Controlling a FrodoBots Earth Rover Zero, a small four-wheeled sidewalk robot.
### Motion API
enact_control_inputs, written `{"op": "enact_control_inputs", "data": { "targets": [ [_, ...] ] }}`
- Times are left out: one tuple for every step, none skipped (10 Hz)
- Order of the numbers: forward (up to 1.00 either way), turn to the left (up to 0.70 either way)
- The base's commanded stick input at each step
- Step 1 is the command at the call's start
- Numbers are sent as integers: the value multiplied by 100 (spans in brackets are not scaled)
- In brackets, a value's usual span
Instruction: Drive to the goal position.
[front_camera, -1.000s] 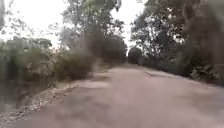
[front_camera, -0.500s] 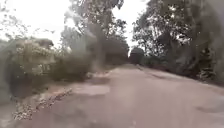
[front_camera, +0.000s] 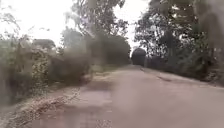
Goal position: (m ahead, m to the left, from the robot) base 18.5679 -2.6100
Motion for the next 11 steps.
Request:
{"op": "enact_control_inputs", "data": {
  "targets": [
    [100, 0],
    [100, 0],
    [100, 0],
    [100, 0],
    [100, 0],
    [100, 0],
    [100, 0],
    [100, 0],
    [100, 0],
    [100, 0],
    [100, 0]
  ]
}}
